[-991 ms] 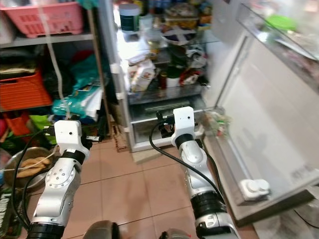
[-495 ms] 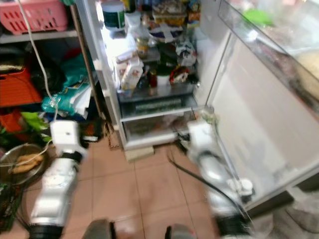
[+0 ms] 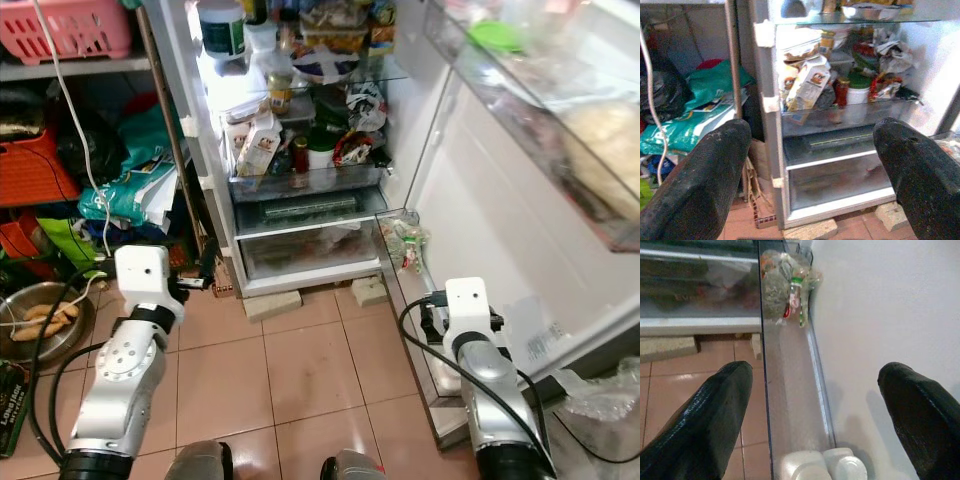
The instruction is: Restocking fridge
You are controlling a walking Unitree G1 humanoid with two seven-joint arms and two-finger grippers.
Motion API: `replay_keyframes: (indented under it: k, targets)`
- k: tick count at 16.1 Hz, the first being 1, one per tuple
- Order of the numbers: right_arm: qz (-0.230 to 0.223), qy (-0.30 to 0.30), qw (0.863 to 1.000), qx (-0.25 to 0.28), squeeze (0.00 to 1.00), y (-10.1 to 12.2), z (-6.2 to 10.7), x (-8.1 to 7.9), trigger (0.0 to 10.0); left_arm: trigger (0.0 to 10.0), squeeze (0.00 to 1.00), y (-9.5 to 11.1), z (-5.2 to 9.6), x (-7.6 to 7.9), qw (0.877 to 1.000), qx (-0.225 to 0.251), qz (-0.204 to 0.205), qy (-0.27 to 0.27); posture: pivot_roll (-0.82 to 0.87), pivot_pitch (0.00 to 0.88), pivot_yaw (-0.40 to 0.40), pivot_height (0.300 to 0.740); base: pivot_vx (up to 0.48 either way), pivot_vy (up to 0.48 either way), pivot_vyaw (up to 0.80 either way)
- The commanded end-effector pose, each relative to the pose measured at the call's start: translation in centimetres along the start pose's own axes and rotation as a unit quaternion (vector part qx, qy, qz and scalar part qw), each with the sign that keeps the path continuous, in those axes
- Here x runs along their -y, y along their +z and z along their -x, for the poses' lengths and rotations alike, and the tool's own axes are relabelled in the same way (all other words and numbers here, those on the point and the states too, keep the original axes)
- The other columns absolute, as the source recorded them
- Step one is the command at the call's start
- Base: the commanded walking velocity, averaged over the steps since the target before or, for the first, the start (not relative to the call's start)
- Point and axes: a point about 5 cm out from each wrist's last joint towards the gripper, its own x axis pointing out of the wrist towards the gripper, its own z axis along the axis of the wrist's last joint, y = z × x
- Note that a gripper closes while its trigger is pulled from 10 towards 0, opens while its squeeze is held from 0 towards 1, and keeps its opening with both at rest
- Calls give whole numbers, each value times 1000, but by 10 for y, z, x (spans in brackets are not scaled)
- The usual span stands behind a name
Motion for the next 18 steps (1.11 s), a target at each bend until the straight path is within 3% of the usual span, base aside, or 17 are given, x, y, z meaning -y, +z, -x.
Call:
replay_keyframes:
  k: [1,10,15,17,18]
  targets:
    - [-3,-6,1000,-14,0,-1,0,5,10000,10000,0,-1,0,0,1000,-6,3,5,79,66,-26,740,0,0,0]
    - [-18,2,1000,-20,0,2,-5,-4,10000,10000,0,-2,-1,-2,1000,-13,-1,8,84,62,-24,740,0,0,0]
    - [-46,13,999,9,0,7,-1,-14,10000,10000,0,-3,-3,-2,1000,-13,-3,8,83,41,-19,740,0,0,0]
    - [-96,24,994,55,0,17,3,-22,10000,10000,0,-3,-4,-3,1000,-12,-4,7,80,31,-19,740,0,0,0]
    - [-97,25,992,76,0,21,5,-24,10000,10000,0,-3,-4,-3,1000,-13,-4,8,77,25,-19,740,0,0,0]
